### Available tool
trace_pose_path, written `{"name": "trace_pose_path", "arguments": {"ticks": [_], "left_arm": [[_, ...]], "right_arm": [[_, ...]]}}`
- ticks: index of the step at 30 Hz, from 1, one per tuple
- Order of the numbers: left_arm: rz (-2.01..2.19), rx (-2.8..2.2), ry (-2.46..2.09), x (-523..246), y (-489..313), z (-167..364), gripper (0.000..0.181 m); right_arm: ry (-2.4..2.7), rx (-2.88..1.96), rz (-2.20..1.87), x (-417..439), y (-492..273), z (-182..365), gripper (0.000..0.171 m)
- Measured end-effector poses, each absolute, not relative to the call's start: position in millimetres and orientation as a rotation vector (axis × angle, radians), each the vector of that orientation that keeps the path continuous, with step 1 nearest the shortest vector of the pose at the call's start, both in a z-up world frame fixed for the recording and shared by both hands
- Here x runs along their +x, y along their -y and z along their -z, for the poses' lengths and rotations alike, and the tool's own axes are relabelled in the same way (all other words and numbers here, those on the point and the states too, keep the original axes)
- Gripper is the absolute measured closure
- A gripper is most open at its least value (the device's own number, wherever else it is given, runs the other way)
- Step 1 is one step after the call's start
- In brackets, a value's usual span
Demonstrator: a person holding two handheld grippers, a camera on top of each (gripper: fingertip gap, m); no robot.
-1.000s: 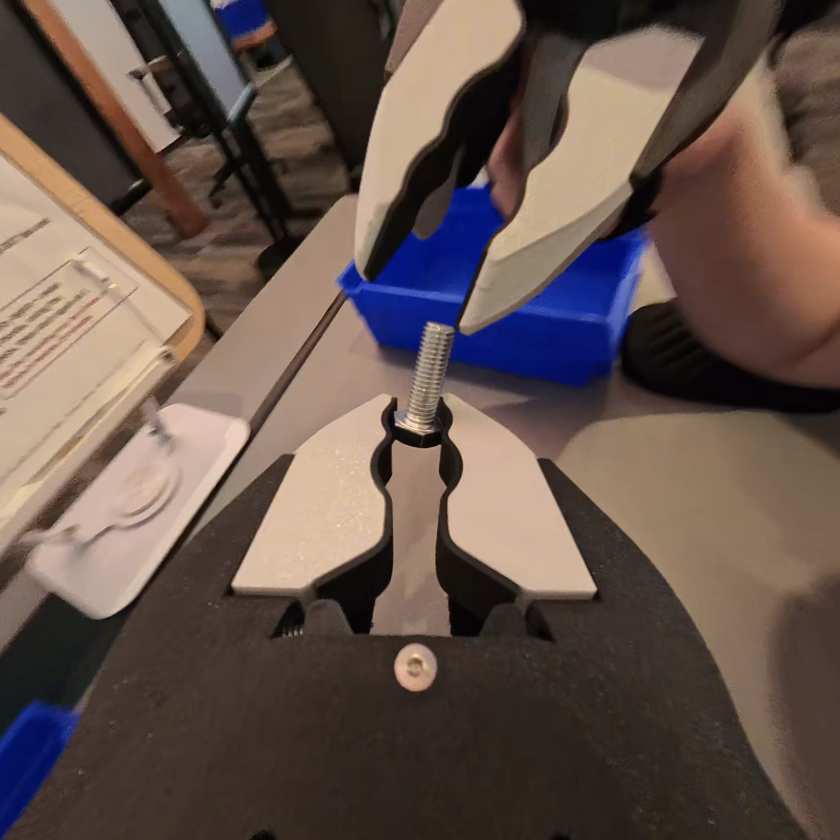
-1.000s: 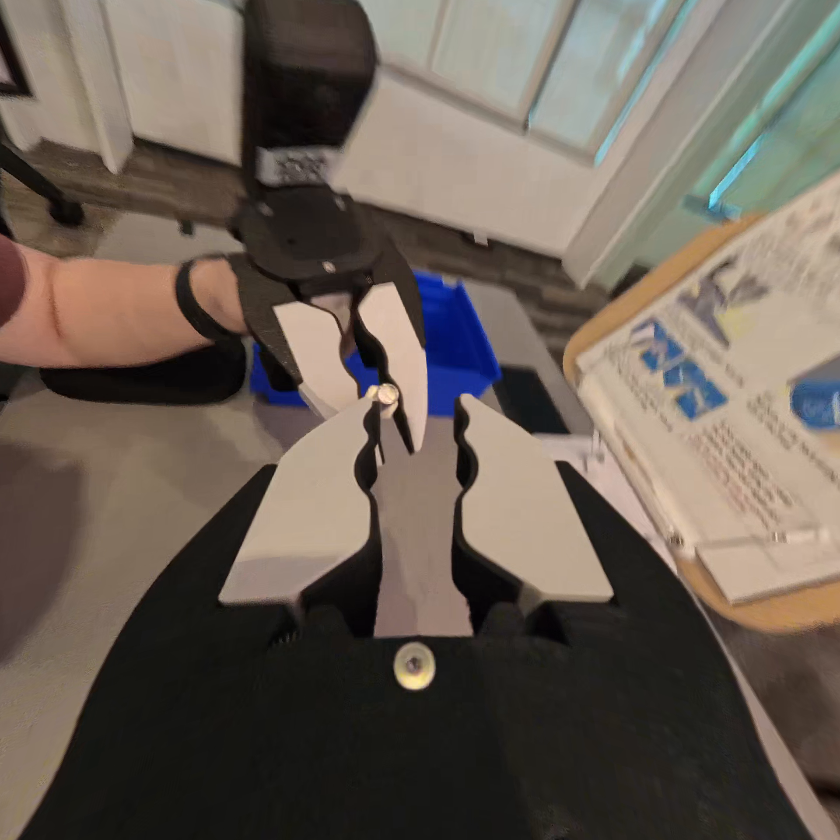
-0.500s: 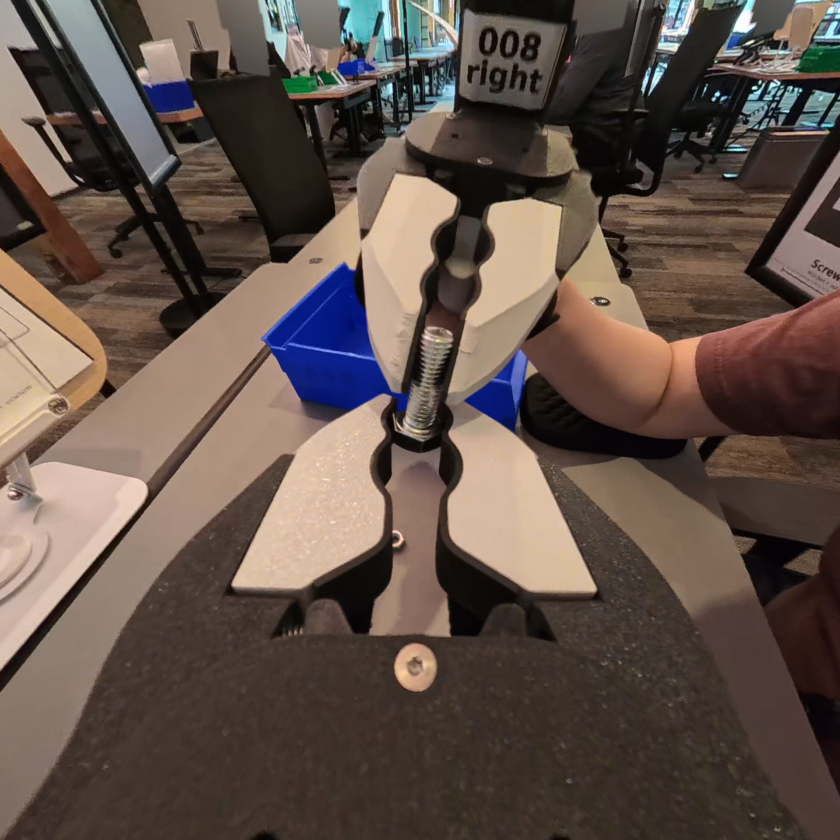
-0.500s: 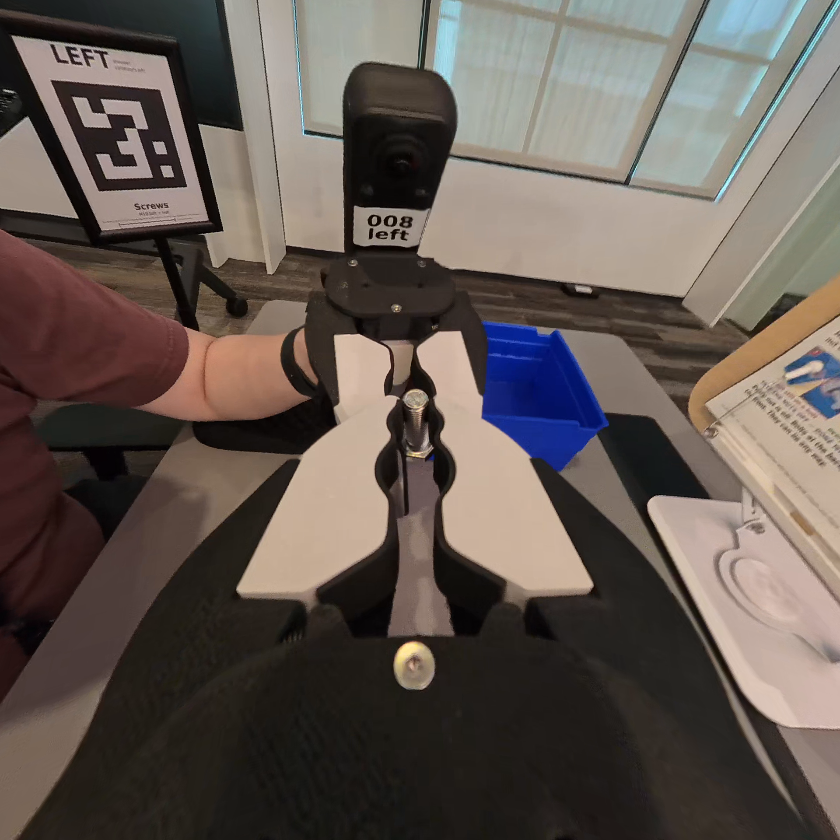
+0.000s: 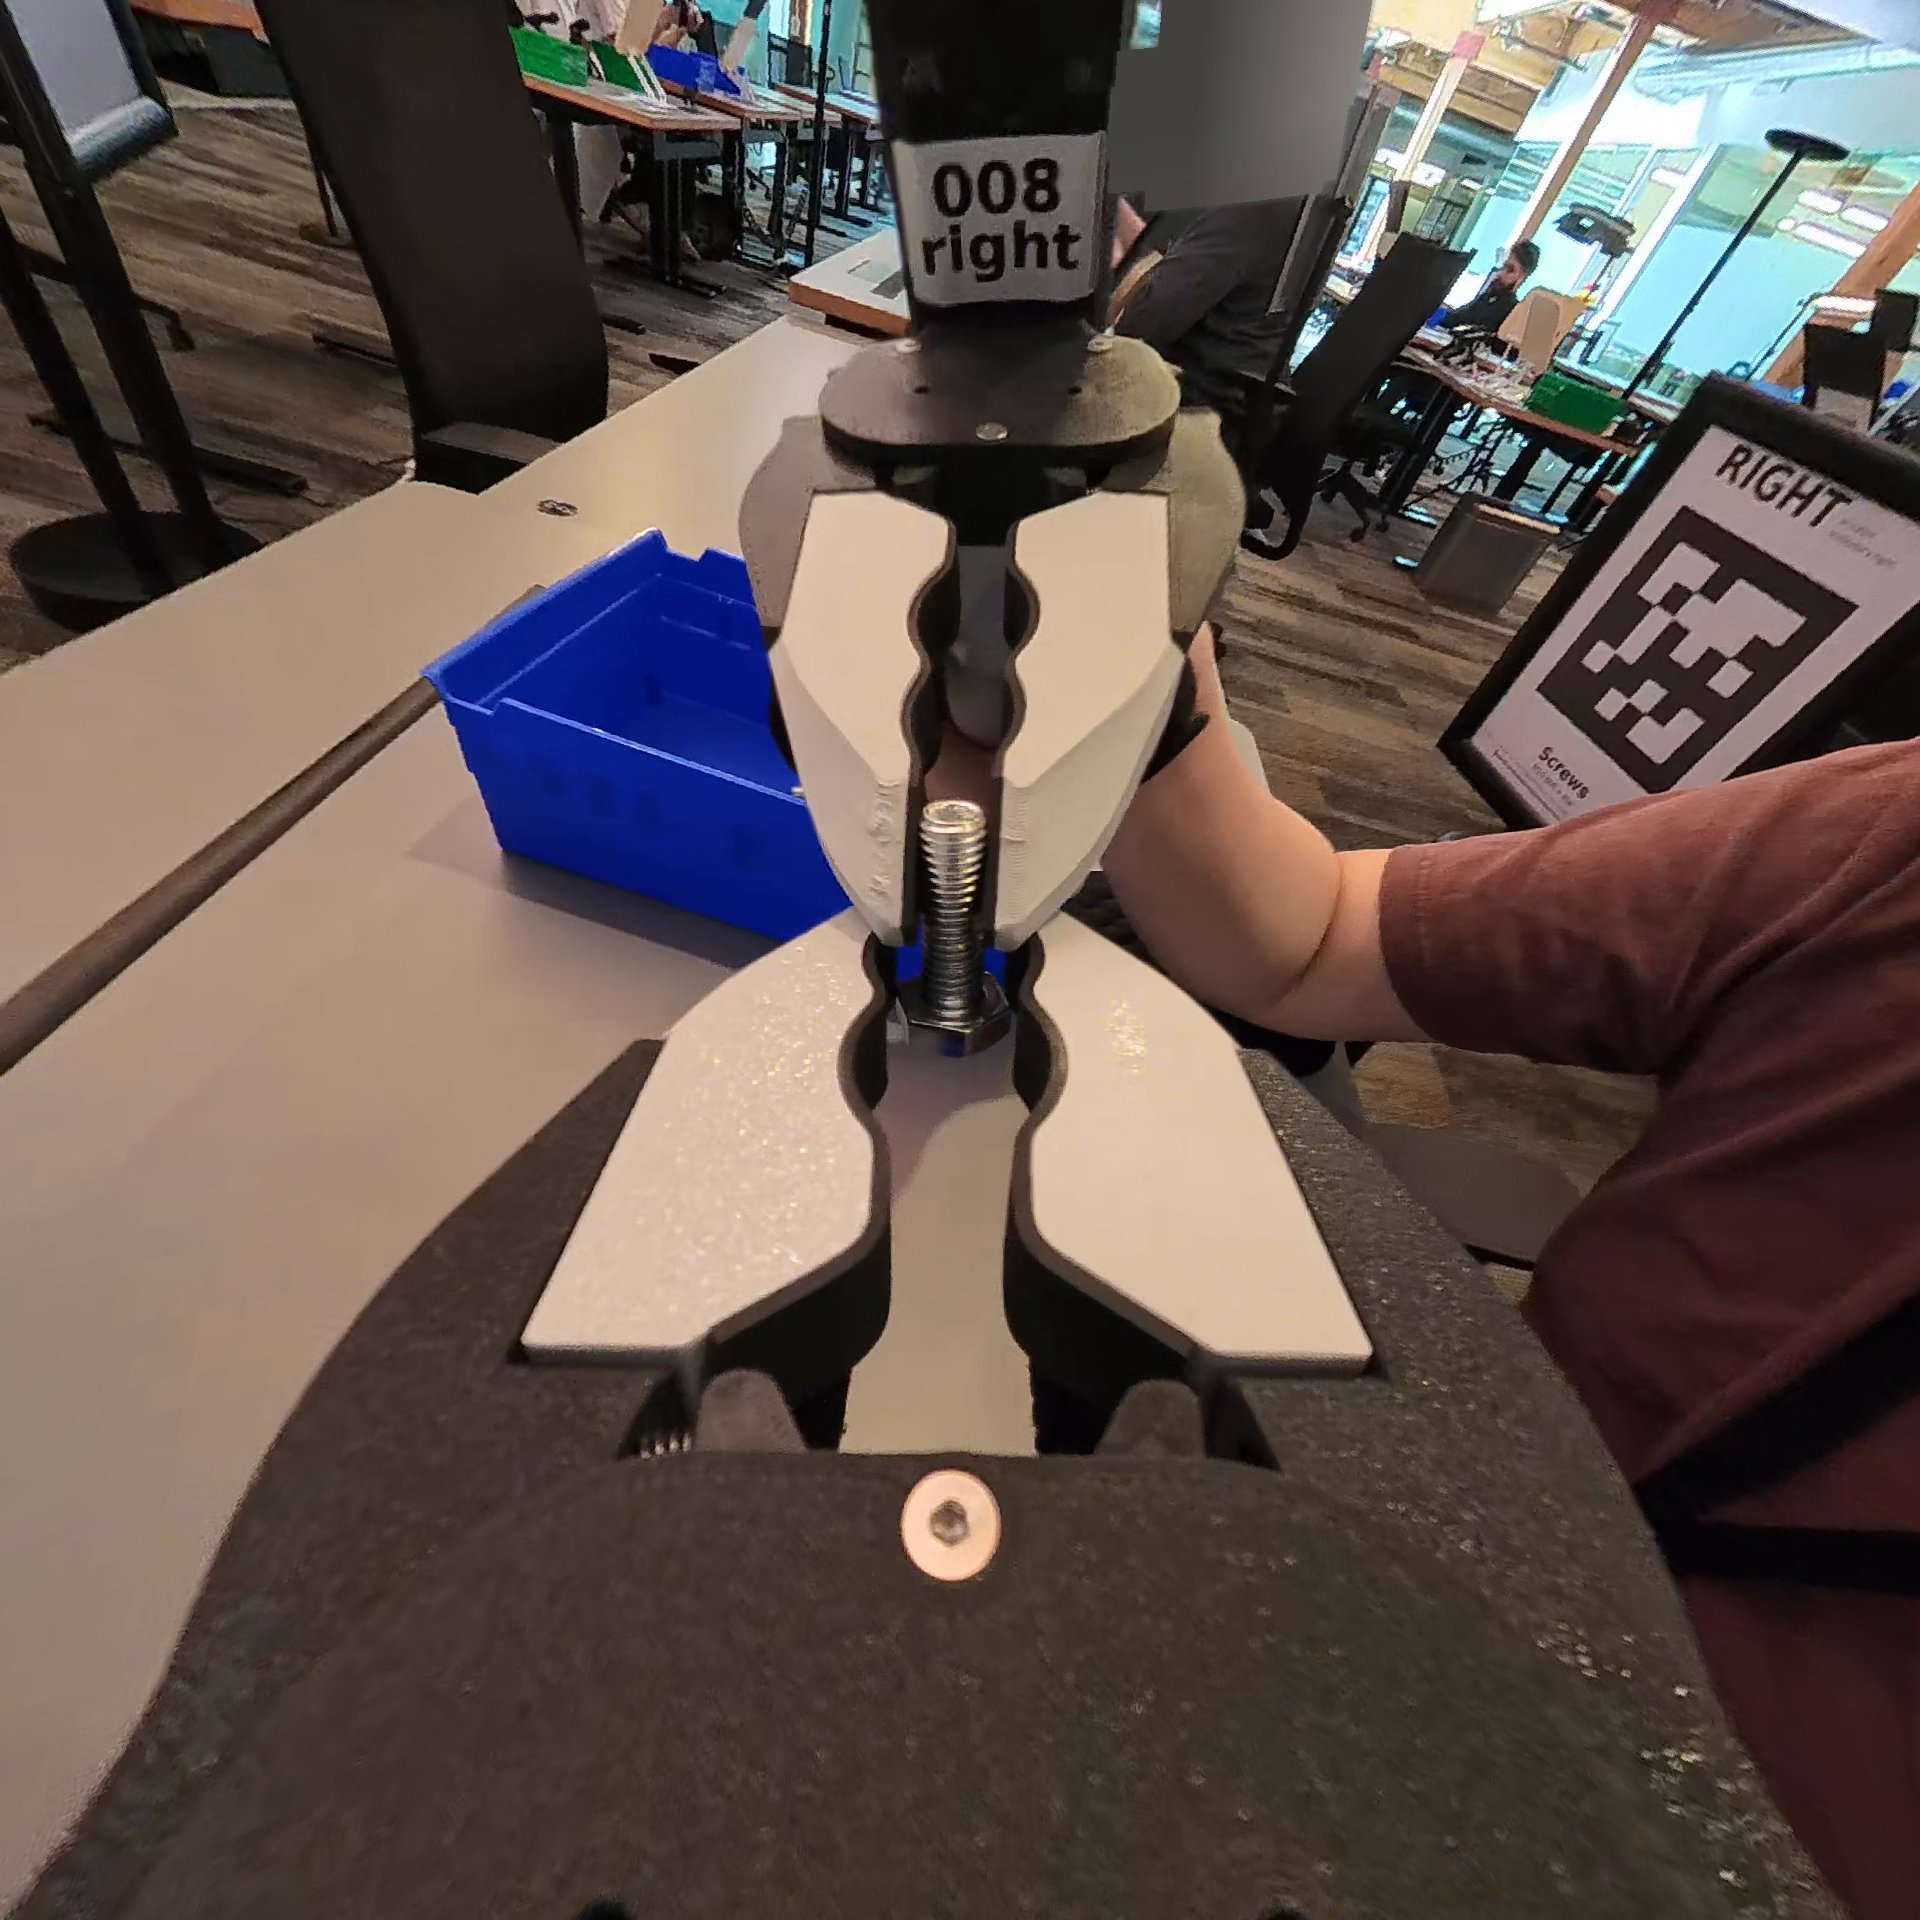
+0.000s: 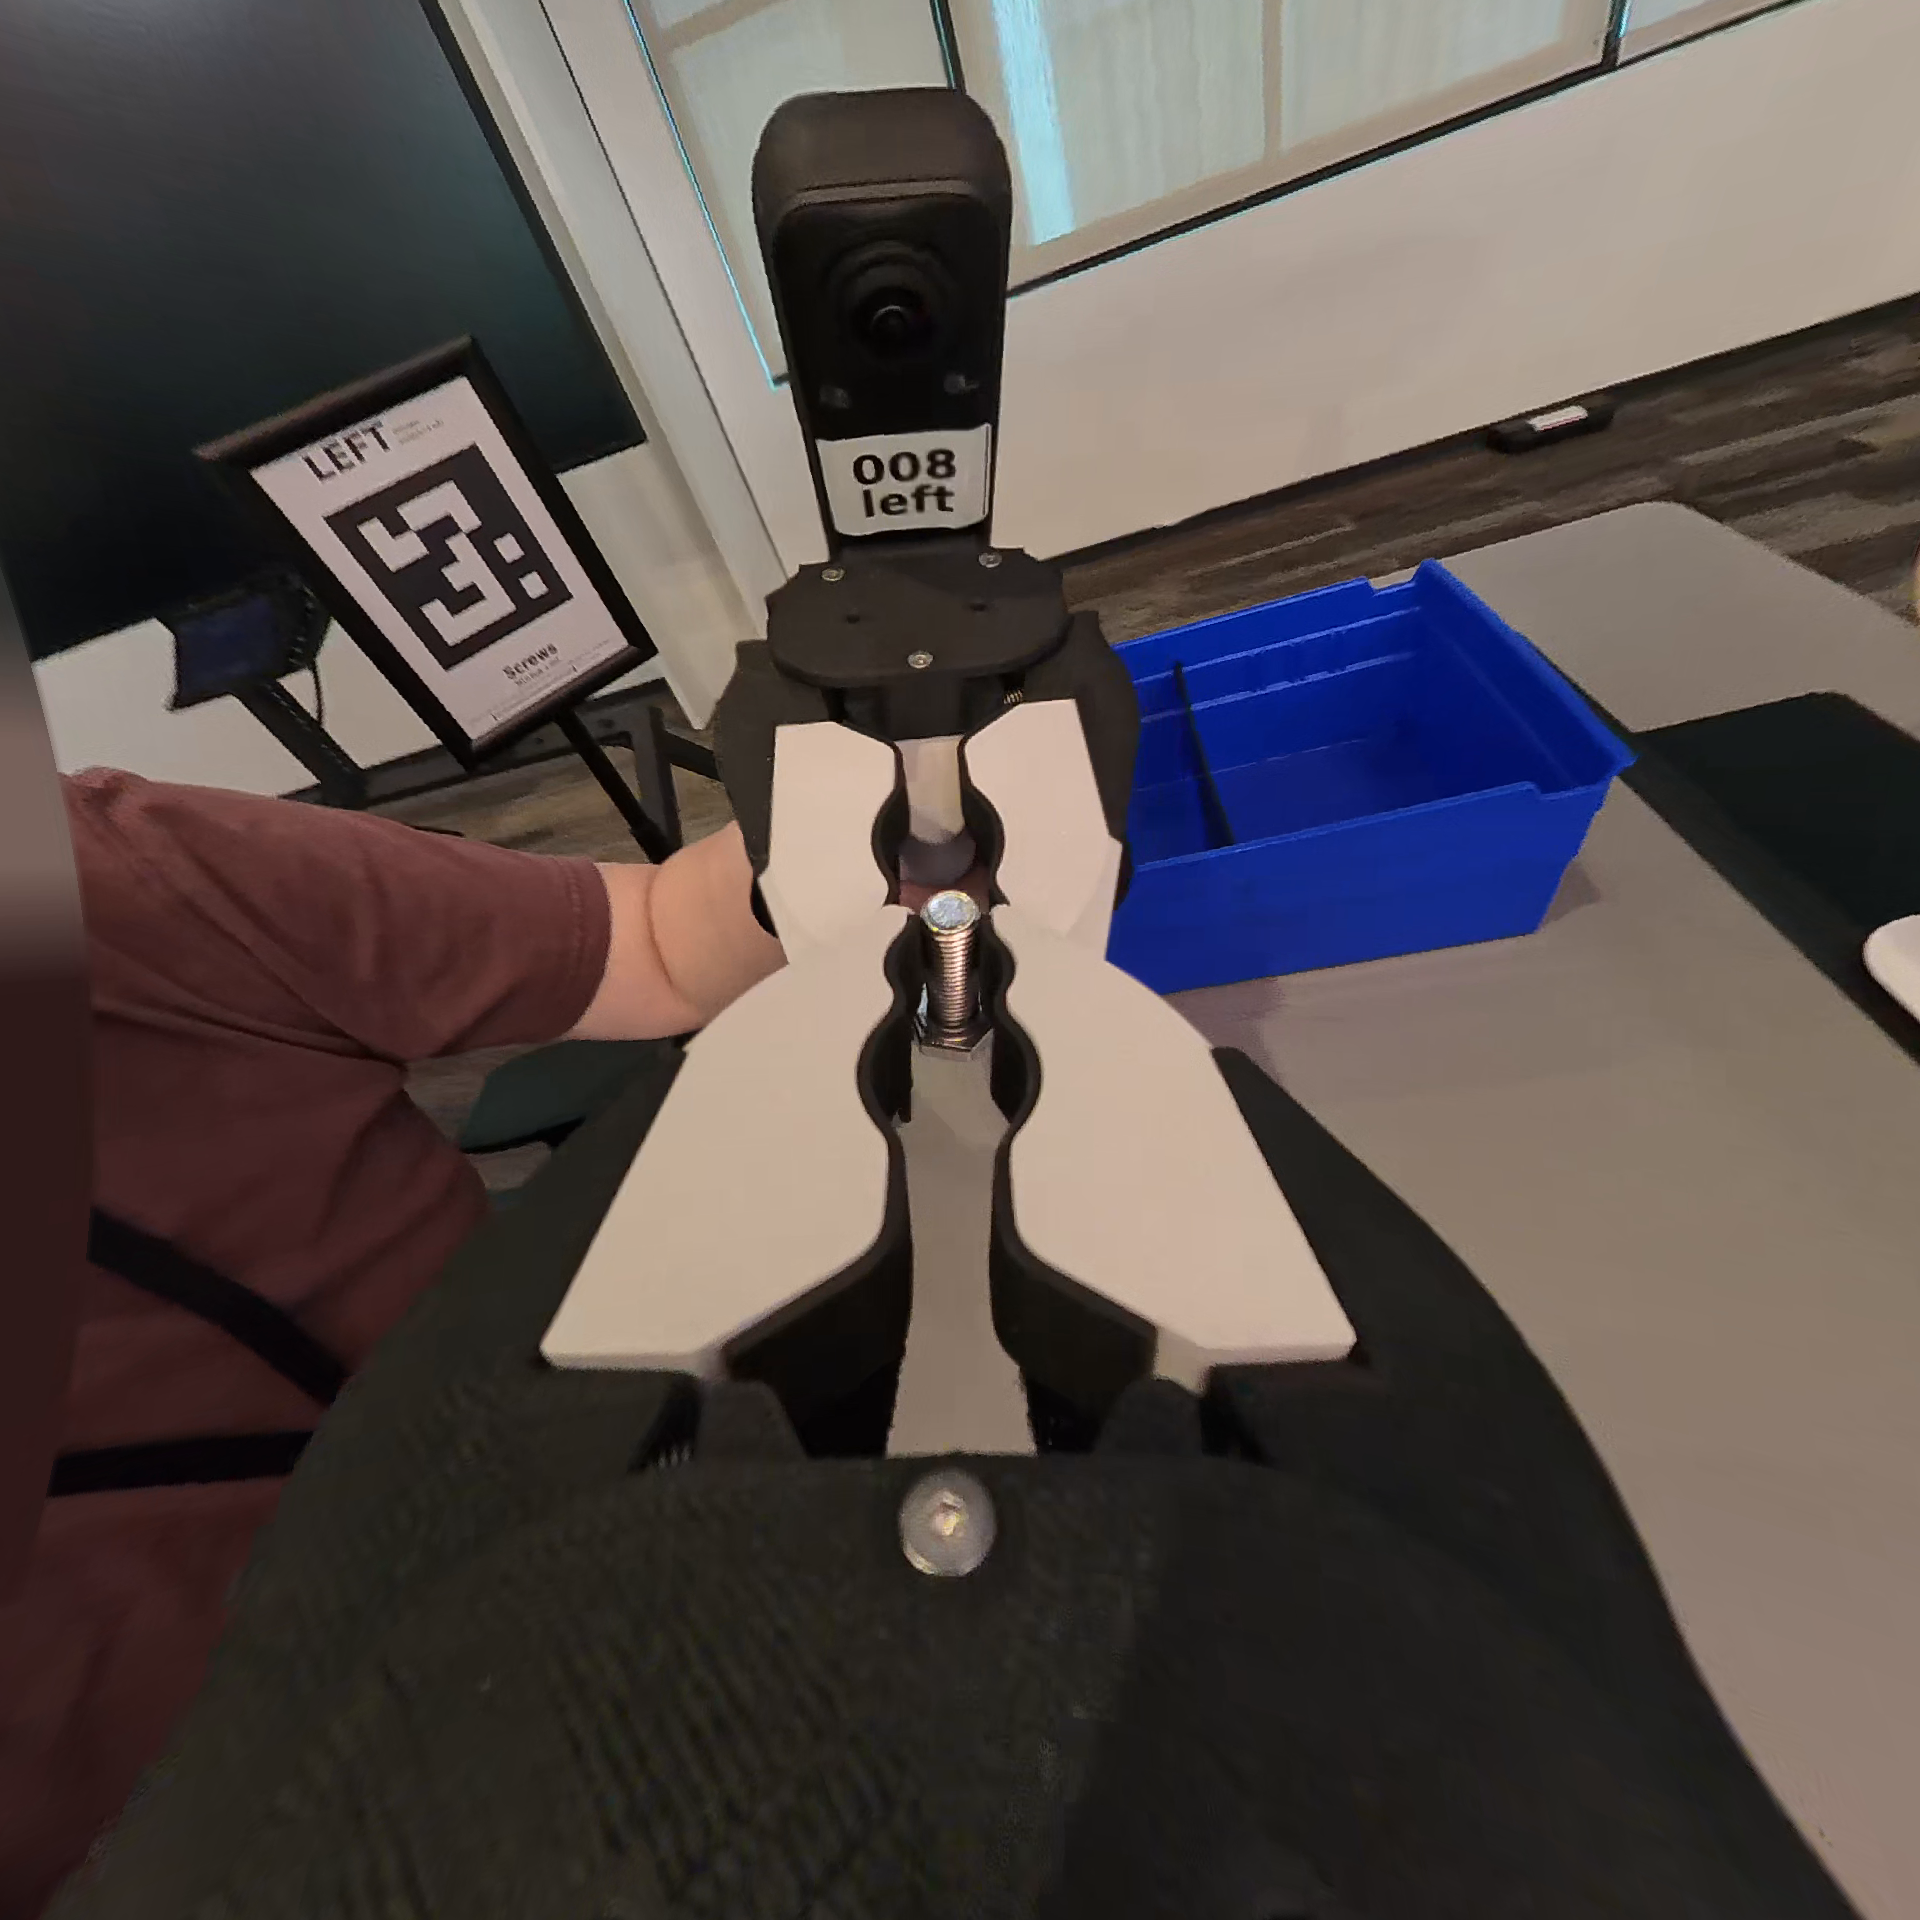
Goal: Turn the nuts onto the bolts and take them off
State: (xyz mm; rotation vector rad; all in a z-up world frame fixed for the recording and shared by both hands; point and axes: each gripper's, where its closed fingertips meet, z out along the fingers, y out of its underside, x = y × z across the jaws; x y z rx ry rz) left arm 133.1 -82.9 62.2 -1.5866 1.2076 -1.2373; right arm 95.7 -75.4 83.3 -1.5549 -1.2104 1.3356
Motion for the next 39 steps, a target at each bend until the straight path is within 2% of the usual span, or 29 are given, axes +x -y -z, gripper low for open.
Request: {"name": "trace_pose_path", "arguments": {"ticks": [17,20,27,34,36,39], "left_arm": [[1.47,-1.616,-1.161,135.0,90.0,-64.4,0.171],[1.506,-1.617,-1.157,135.1,91.7,-65.2,0.172],[1.561,-1.608,-1.131,133.3,91.0,-68.4,0.172],[1.505,-1.616,-1.15,133.0,89.6,-65.7,0.172],[1.467,-1.617,-1.161,133.4,88.9,-64.4,0.172],[1.413,-1.601,-1.184,134.0,89.6,-64.2,0.172]], "right_arm": [[1.204,-1.566,-1.387,98.5,75.4,-82.8,0.16],[1.19,-1.58,-1.401,99.0,73.6,-82.0,0.153],[1.2,-1.57,-1.445,103.4,75.6,-84.0,0.161],[1.212,-1.571,-1.427,102.4,75.8,-82.4,0.161],[1.207,-1.572,-1.411,101.2,73.9,-81.7,0.153],[1.238,-1.534,-1.412,99.7,78.3,-83.7,0.161]]}}
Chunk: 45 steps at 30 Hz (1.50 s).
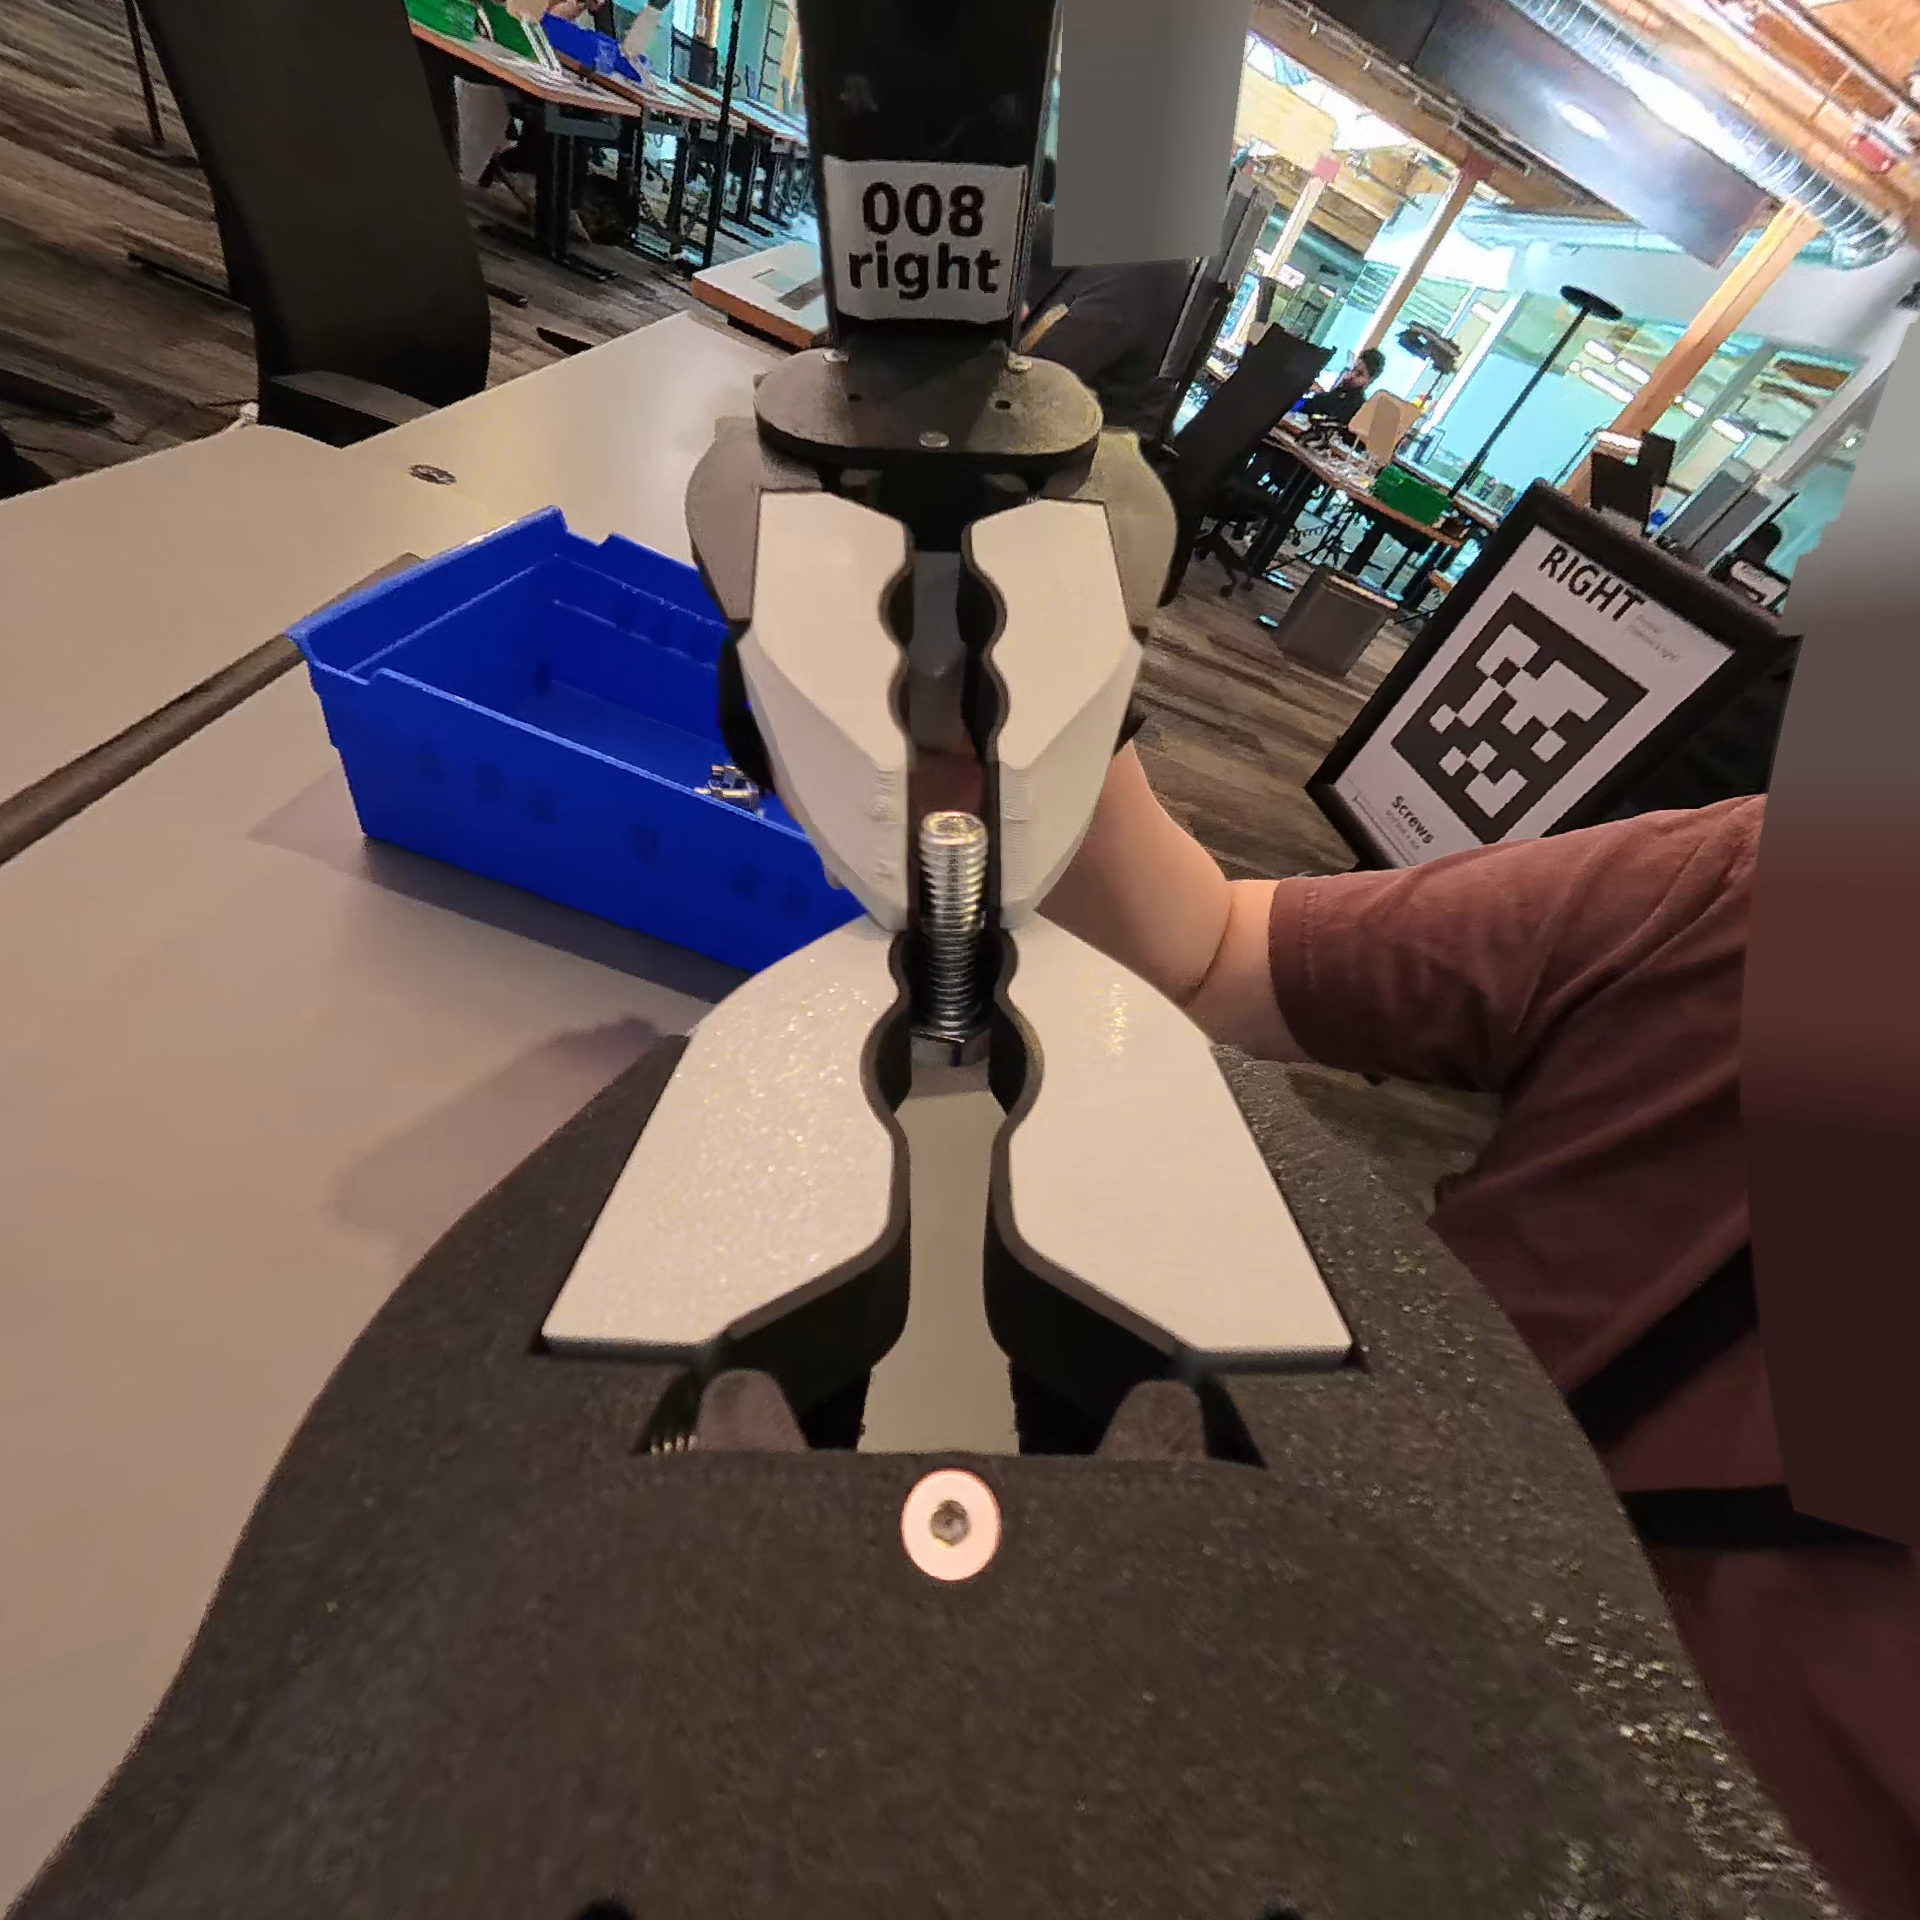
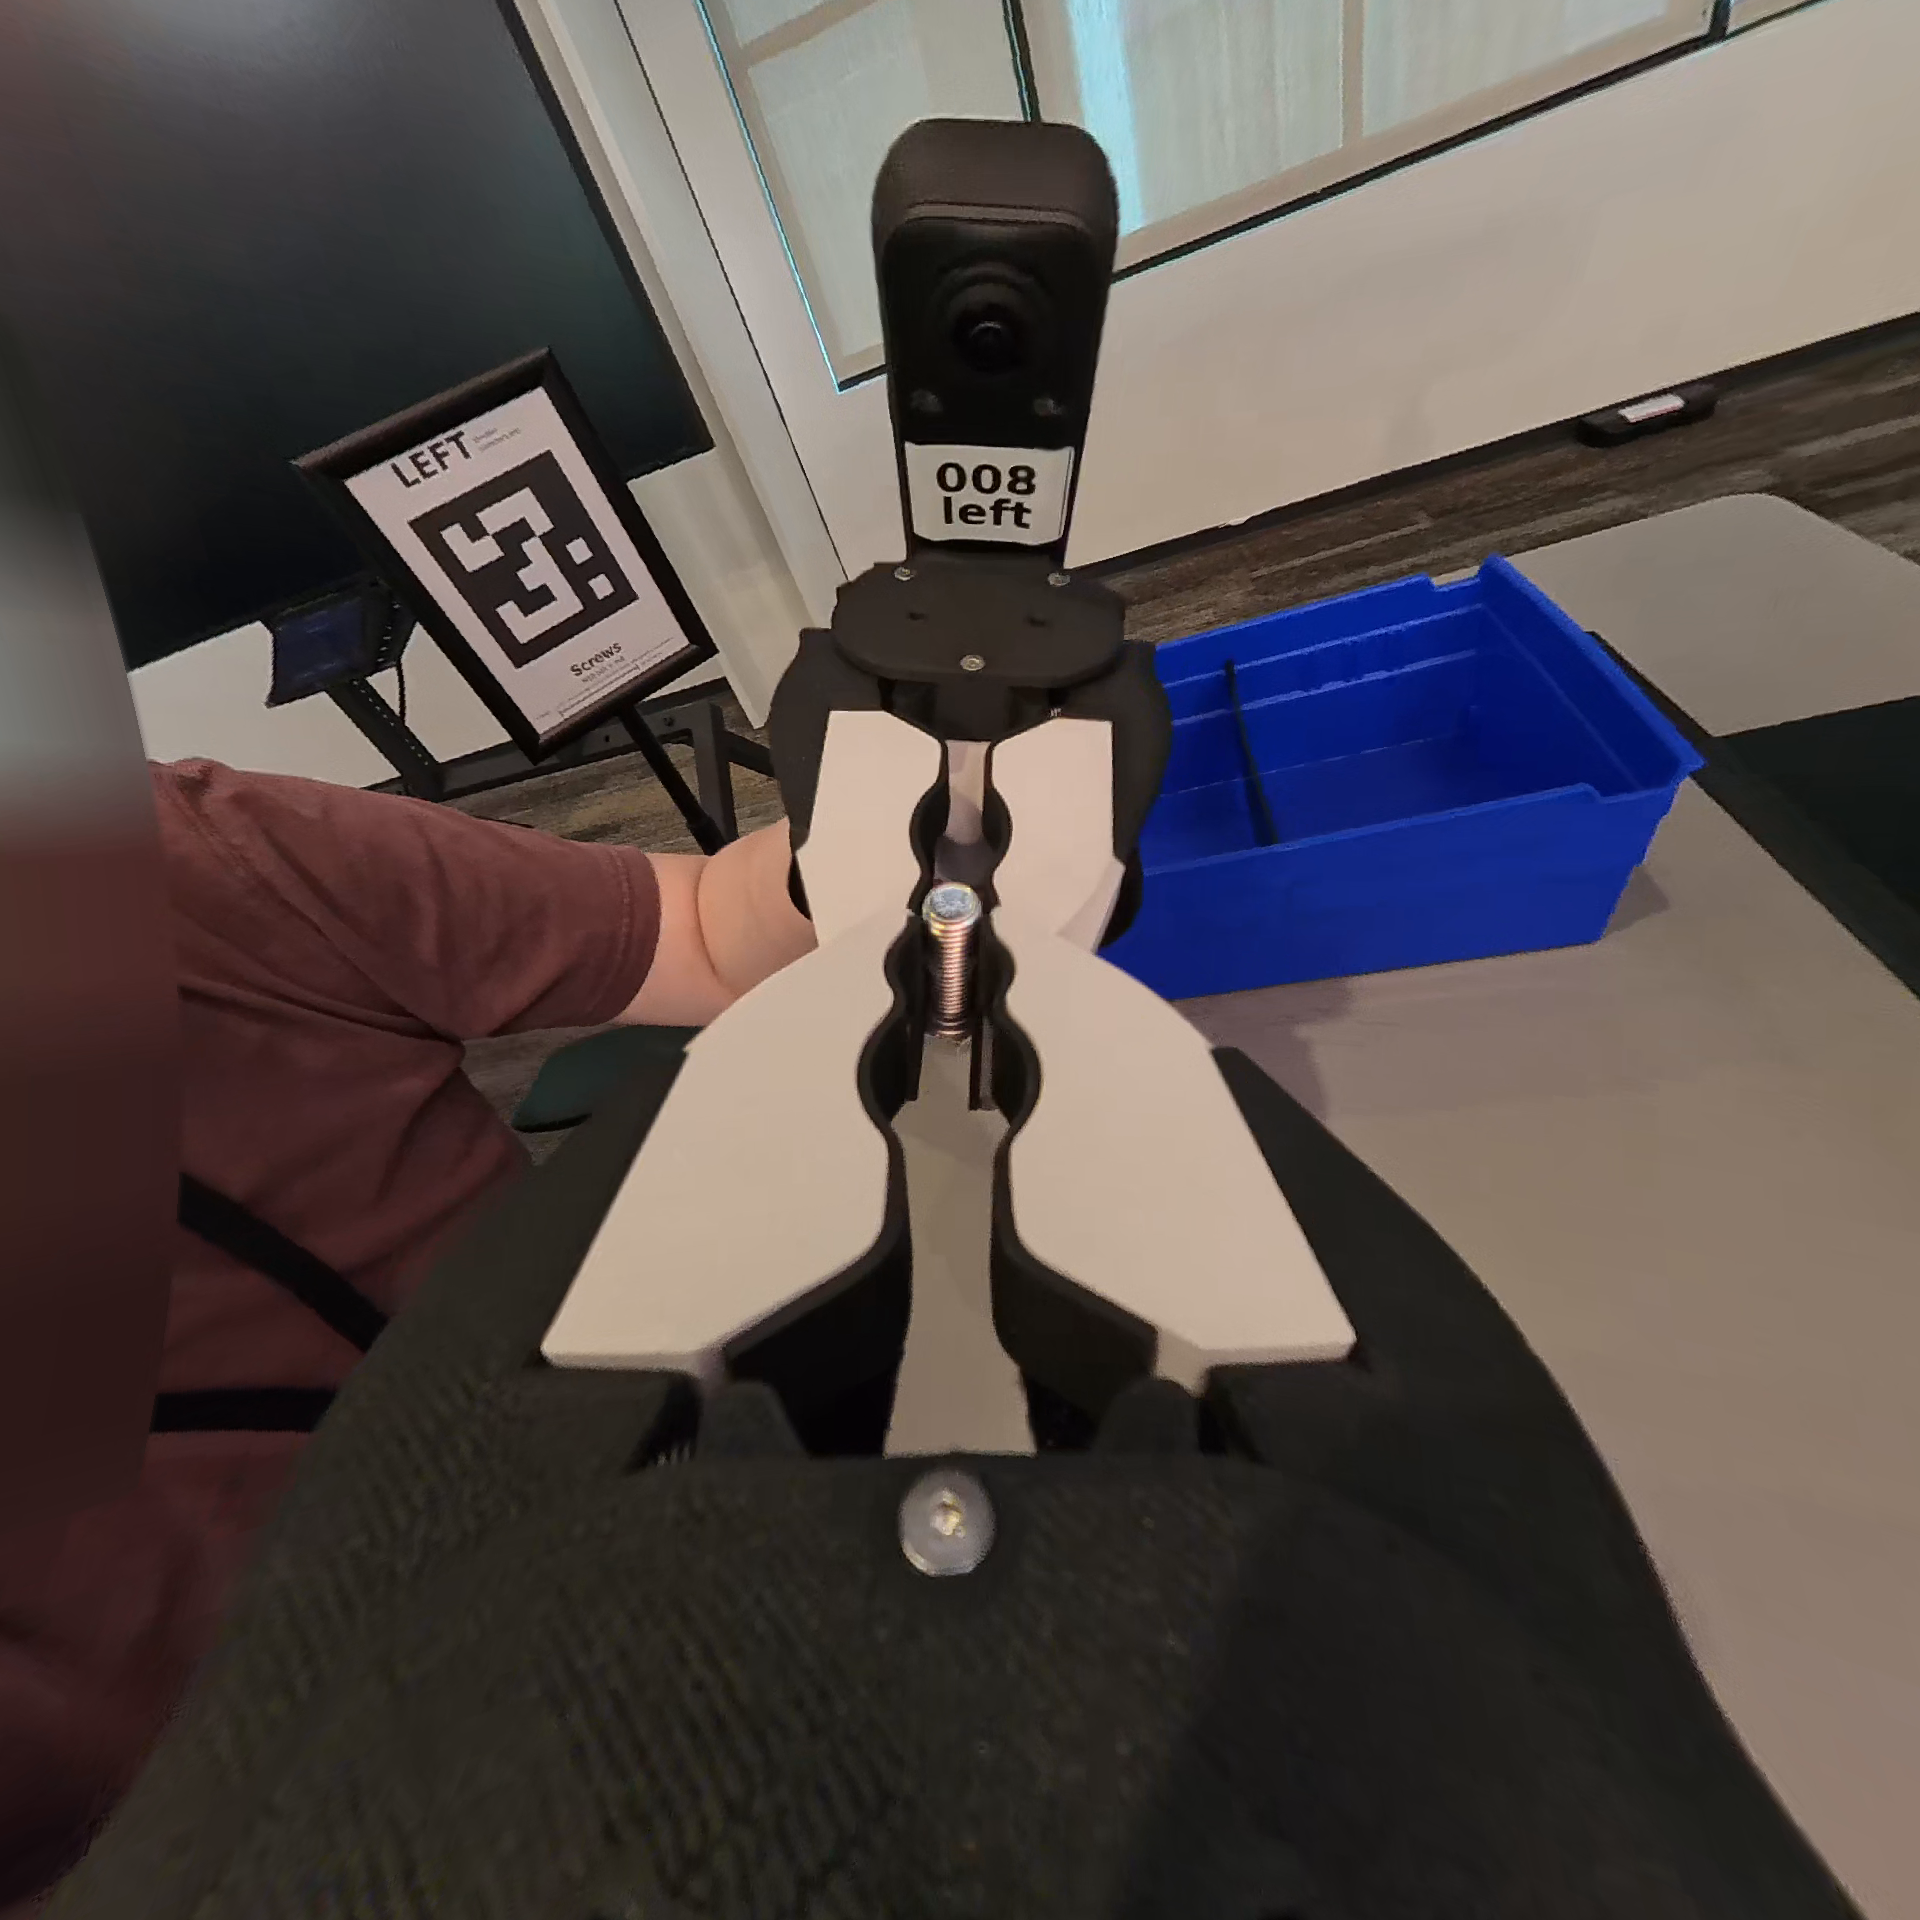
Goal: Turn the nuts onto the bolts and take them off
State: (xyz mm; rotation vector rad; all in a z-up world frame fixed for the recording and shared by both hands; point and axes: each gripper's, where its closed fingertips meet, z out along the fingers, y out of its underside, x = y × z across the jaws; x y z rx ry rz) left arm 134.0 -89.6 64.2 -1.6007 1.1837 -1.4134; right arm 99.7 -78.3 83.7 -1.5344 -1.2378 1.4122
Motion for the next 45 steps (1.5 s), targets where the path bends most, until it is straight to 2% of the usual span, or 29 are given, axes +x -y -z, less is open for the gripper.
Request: {"name": "trace_pose_path", "arguments": {"ticks": [8,20,22,25,31,37,39,45], "left_arm": [[1.207,-1.551,-1.254,130.9,91.8,-65.9,0.172],[1.175,-1.508,-1.24,132.0,91.2,-71.8,0.172],[1.124,-1.497,-1.241,131.3,89.0,-72.4,0.172],[1.049,-1.503,-1.239,124.0,81.9,-73.0,0.173],[0.854,-1.508,-1.203,90.8,61.2,-83.0,0.173],[0.816,-1.514,-1.192,83.8,56.9,-85.7,0.173],[0.759,-1.529,-1.192,77.8,52.4,-84.4,0.173],[0.622,-1.576,-1.134,44.9,35.9,-90.4,0.173]], "right_arm": [[1.288,-1.463,-1.341,96.3,84.9,-88.3,0.161],[1.28,-1.406,-1.356,95.7,86.7,-95.4,0.161],[1.281,-1.385,-1.352,98.3,88.2,-99.9,0.149],[1.308,-1.367,-1.246,109.1,85.6,-102.4,0.146],[1.603,-1.478,-0.703,123.8,67.5,-43.0,0.147],[1.712,-1.481,-0.813,110.4,86.7,-28.3,0.152],[1.855,-1.615,-0.812,119.7,94.6,4.6,0.149],[2.051,-2.014,-0.259,148.4,55.1,108.1,0.14]]}}
